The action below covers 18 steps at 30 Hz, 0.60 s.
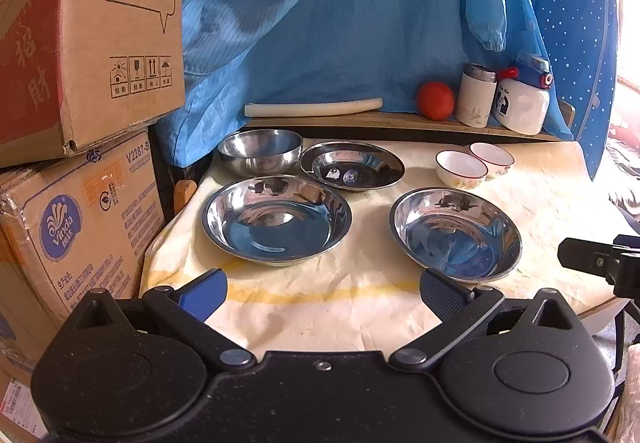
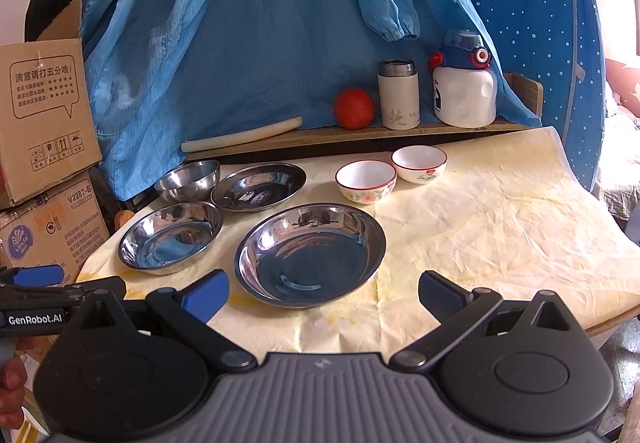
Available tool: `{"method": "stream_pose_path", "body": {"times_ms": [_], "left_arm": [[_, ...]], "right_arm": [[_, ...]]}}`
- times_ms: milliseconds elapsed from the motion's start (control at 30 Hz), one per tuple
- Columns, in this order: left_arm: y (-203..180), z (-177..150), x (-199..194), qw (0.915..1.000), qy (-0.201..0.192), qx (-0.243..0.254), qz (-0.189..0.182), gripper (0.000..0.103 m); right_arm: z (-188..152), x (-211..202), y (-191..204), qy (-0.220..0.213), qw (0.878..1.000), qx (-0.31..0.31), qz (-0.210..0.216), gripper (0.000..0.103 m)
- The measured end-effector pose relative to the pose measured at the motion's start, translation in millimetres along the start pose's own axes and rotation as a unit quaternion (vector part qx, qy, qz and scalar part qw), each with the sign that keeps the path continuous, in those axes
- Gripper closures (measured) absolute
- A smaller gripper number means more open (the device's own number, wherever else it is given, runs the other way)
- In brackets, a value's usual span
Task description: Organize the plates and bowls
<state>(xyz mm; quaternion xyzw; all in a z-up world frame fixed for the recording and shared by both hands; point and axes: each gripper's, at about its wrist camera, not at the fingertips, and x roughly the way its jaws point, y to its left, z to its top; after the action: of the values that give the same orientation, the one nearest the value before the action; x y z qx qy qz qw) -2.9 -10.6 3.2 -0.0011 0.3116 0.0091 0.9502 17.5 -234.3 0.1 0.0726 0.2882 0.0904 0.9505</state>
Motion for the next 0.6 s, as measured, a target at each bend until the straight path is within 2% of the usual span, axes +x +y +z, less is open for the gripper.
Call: {"method": "stream_pose_path", "body": {"times_ms": [600], "left_arm": [[5.0,2.8,11.8,0.9998,0.009,-0.009,-0.018,0.001]], "right_arm": [[3.9,7.5,1.9,0.004,1.000,0.000,-0.001,0.000]]}}
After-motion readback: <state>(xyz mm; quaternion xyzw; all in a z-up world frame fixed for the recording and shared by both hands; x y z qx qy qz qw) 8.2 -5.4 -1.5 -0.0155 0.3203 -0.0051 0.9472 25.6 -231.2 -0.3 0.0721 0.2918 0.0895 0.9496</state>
